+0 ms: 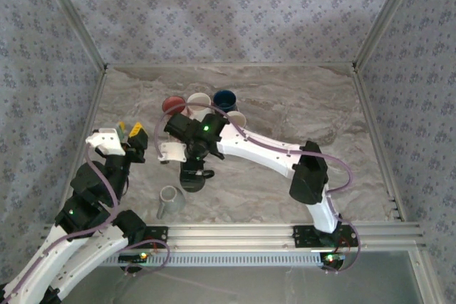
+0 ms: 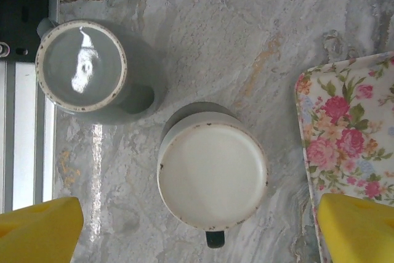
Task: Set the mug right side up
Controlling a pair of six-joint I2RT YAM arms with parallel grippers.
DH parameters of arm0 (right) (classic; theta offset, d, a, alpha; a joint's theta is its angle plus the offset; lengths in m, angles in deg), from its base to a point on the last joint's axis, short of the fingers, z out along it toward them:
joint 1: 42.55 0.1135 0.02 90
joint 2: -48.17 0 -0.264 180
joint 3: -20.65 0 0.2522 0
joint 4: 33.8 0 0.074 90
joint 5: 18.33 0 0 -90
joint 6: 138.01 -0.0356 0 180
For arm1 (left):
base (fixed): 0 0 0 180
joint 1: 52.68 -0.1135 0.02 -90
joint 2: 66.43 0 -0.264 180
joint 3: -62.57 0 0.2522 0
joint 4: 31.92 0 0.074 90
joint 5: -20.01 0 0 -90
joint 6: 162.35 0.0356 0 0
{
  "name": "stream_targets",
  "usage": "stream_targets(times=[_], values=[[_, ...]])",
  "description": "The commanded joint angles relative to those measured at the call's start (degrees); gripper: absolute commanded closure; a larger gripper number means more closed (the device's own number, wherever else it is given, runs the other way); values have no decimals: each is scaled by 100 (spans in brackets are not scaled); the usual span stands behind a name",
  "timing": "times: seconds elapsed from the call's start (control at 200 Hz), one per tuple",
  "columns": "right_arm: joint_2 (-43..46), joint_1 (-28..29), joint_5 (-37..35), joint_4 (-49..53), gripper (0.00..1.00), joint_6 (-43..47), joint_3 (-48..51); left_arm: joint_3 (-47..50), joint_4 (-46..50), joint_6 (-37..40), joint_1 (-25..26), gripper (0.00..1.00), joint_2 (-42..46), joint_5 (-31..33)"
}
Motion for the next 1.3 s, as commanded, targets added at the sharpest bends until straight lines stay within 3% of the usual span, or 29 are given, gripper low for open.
stream_targets(times=[0.0, 0.265, 0.735, 1.054, 1.294], values=[[-329, 65, -43, 405, 0, -372, -221, 25, -213, 120, -38, 52, -6, 10], [-637, -2, 247, 331, 0, -465, -309, 132, -372, 204, -69, 53, 386, 614], [-915, -118, 125, 51, 0, -358, -383, 152, -405, 240, -70, 52, 367, 424], [-354, 2, 361, 437, 0, -133, -470, 164, -423, 256, -56, 52, 354, 380], [-325, -151, 16, 208, 0, 37, -482, 171, -449, 282, -71, 52, 351, 361]])
